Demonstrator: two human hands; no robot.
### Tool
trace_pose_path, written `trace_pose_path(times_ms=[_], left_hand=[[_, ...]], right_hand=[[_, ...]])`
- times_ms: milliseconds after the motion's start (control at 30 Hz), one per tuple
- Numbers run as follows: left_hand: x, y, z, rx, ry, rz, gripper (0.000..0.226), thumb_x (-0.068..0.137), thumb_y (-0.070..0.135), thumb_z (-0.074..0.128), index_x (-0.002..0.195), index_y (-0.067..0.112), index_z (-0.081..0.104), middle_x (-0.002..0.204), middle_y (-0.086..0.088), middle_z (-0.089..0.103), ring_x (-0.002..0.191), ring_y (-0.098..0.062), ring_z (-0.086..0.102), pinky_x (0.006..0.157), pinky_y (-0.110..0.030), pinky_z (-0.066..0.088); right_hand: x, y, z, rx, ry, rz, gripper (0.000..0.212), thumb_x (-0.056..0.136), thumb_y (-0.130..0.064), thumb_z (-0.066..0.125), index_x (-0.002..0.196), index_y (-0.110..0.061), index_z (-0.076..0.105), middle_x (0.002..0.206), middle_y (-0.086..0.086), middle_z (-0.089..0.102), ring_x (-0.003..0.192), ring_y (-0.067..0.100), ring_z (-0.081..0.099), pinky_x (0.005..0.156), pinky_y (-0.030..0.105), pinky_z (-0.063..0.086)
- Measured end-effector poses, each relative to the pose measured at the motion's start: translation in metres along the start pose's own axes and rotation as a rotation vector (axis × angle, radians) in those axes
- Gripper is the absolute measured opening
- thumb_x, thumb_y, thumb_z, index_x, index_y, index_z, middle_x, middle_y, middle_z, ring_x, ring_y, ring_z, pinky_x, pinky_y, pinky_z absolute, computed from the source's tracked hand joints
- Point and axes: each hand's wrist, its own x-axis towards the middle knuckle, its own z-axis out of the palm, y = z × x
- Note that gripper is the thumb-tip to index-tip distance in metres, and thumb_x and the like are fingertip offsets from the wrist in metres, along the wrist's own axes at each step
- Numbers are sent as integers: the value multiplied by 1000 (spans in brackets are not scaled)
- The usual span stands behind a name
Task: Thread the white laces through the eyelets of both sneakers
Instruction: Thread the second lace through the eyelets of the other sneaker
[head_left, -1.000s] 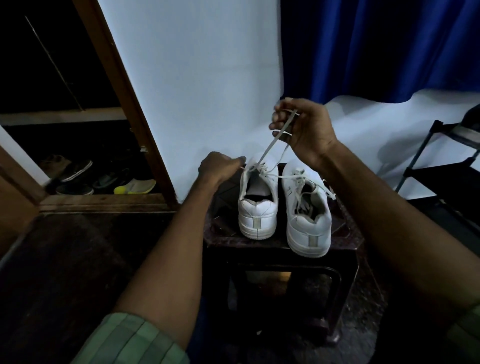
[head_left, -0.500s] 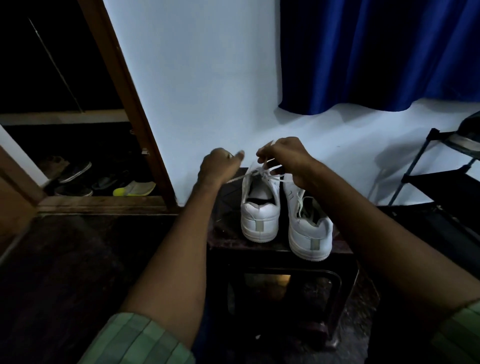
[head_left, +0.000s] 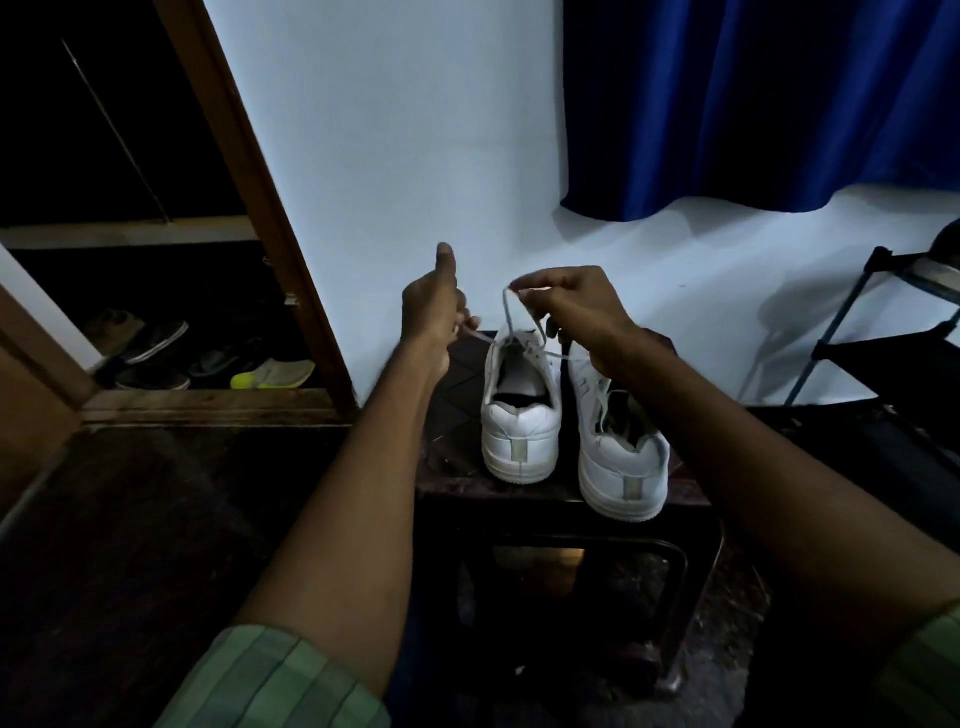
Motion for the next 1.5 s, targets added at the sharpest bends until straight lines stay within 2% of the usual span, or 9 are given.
trace_pose_path(times_ms=[133,300,367,633,800,967,1267,1433,1500], left_hand=[[12,-17,-8,791,18,298,53,98,45,59,59,16,39,56,-1,43,58,-27,50,58,-34,35],[13,-27,-15,1098,-75,124,58,75,68,63,87,11,71,99,-13,74,94,-37,68,72,-32,48],[10,-24,-17,1082,-86,59,75,67,77,64,96,8,73,93,-11,71,89,-35,68,72,-34,50],[10,-5,-11,172,-5,10,46,92,53,73,70,21,48,63,0,41,54,-16,39,59,-29,37],[4,-3,-10,31,-146,-65,47,99,62,55,86,17,60,72,2,70,70,-16,70,70,-30,54],[-1,-4,-5,156,-102,-20,54,102,62,49,67,24,34,52,6,32,38,-8,40,72,-37,48],[8,-8,-4,137,-16,97,53,106,55,48,68,19,36,53,3,35,36,-10,46,69,-36,47],[20,-26,-18,605,11,139,50,97,56,58,67,17,52,71,-10,64,74,-29,70,74,-36,53],[14,-31,-20,826,117,182,29,95,47,65,95,18,66,105,-8,73,106,-31,68,91,-38,51]], right_hand=[[6,9,2,-393,10,-209,49,84,-14,70,129,-36,71,94,-12,68,79,1,58,82,18,47],[7,17,8,-568,-155,-176,43,84,-17,75,127,-18,73,121,2,73,106,14,65,91,25,46],[7,19,11,-566,-110,-190,29,84,-17,74,113,-17,78,110,1,77,105,16,68,90,26,50],[2,7,5,-285,-123,-160,3,81,-23,81,84,-20,81,79,-5,77,79,9,71,77,31,57],[3,13,8,-622,-222,-100,35,77,-37,83,98,-18,63,98,-3,65,90,16,58,68,29,40],[1,11,6,-589,-153,-50,18,80,-26,79,89,-12,73,91,0,73,87,19,66,73,30,49],[2,10,0,-490,-154,64,7,77,-14,76,71,-12,72,65,2,71,58,20,69,59,23,50],[12,12,-15,-501,-133,37,37,86,-46,76,78,-10,78,70,2,75,72,12,70,70,28,53],[12,7,-26,-394,-115,62,37,90,-43,74,82,-8,78,72,7,75,57,9,64,56,23,47]])
